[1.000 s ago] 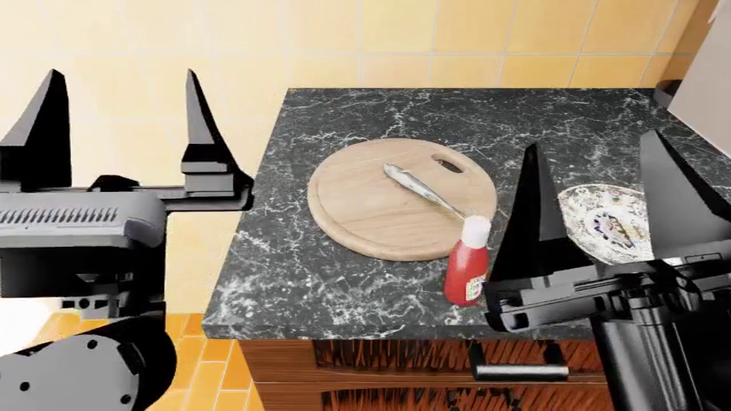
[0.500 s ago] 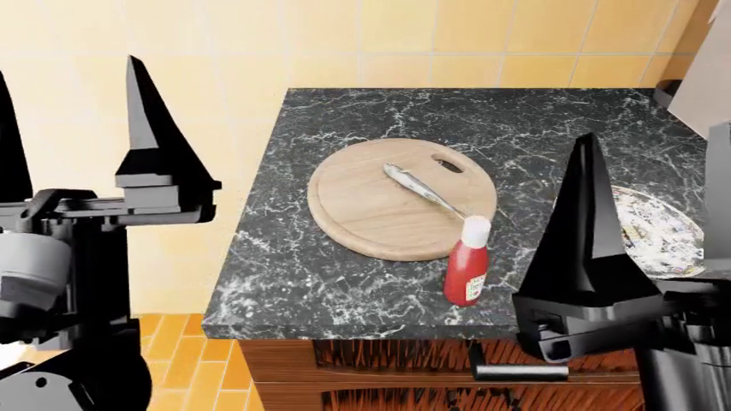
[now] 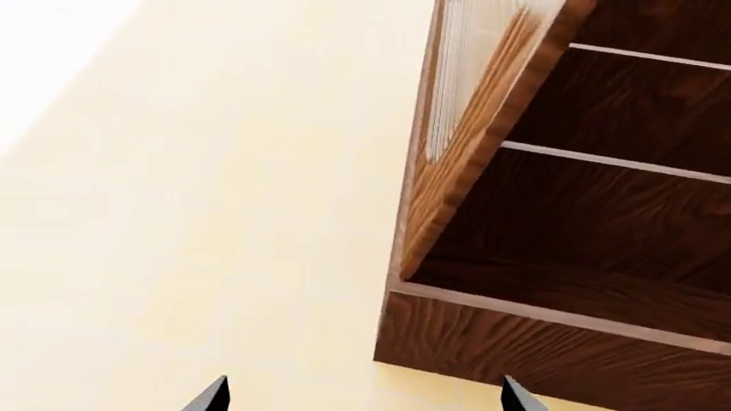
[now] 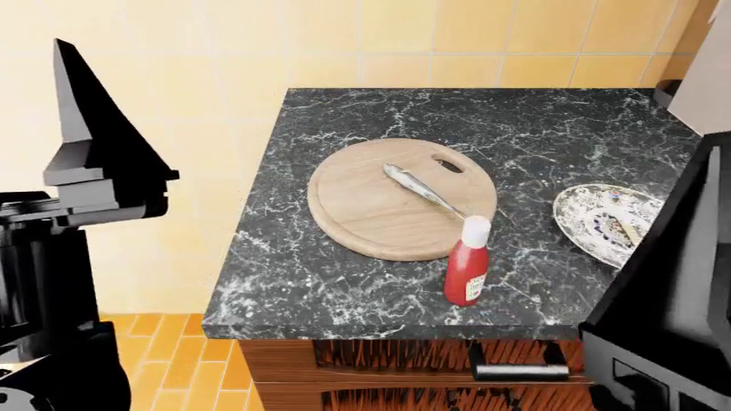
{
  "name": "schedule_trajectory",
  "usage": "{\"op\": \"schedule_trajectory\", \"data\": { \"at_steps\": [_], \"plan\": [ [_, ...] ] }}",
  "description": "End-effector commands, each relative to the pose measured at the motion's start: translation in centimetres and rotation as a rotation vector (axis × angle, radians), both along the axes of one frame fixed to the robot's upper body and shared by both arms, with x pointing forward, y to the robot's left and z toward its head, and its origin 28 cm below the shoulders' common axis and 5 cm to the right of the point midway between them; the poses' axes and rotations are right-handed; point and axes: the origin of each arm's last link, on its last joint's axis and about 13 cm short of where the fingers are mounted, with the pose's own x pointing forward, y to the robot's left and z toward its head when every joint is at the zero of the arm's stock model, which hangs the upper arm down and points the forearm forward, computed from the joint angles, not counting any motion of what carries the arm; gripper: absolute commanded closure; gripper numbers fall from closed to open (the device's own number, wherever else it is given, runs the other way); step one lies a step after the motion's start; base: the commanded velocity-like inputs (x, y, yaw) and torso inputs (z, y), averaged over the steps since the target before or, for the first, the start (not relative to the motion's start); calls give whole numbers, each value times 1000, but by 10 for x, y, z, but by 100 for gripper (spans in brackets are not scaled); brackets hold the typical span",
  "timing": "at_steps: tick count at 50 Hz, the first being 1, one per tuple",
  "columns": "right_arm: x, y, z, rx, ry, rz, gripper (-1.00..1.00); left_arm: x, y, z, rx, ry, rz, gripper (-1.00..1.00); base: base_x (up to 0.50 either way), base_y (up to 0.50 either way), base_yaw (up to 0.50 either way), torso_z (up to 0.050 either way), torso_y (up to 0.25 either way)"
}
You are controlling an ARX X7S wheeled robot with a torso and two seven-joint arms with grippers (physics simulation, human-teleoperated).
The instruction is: Pick the fish from the plate and place it on the cutting board. Then pick the condiment bottle from the cabinet and place it next to the cutting board.
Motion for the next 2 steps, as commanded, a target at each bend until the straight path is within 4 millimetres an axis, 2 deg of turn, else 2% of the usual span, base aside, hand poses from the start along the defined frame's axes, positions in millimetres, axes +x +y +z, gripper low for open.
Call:
{"op": "schedule_trajectory", "data": {
  "at_steps": [1,2],
  "plan": [
    [-9,-2,2,28,-62,11,-100,-4,2,3,-41,-26,0,-100,0,0,0,0,0],
    [-10,-2,2,30,-67,12,-100,-5,3,3,-44,-30,-1,-100,0,0,0,0,0]
  ]
}}
